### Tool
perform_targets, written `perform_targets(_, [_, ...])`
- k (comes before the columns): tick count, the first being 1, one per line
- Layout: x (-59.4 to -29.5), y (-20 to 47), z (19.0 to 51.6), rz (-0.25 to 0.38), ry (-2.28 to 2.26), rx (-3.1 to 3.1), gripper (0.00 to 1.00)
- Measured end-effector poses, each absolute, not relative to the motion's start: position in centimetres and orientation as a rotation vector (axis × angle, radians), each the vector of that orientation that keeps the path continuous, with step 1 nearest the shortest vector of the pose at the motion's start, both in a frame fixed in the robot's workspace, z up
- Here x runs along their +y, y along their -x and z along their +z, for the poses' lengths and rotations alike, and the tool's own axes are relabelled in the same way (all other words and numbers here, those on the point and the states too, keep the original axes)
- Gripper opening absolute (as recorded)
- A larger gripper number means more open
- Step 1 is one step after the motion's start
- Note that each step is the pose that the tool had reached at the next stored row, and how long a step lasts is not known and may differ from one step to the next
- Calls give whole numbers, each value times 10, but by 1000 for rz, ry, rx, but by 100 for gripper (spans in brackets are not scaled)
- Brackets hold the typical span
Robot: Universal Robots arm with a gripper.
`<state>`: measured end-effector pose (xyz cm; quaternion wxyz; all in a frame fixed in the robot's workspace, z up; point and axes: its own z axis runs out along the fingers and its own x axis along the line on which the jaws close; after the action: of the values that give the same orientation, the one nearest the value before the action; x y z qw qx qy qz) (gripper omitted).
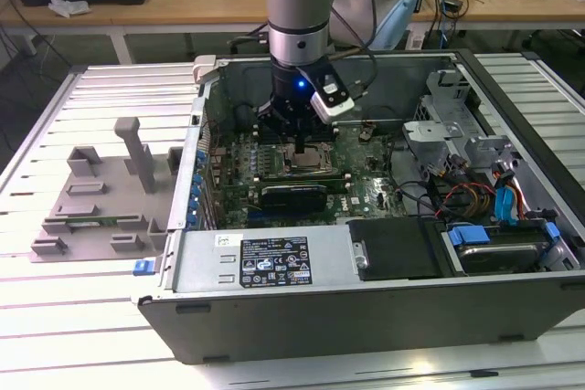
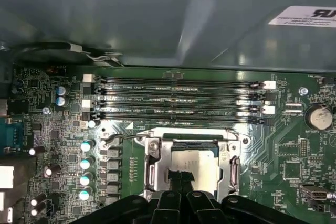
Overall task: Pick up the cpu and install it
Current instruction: 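Close the cpu cover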
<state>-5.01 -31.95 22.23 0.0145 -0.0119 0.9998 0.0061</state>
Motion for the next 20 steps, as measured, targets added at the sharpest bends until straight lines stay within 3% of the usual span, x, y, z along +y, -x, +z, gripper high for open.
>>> perform_targets(20, [-320,66,206,58,40,3106,11])
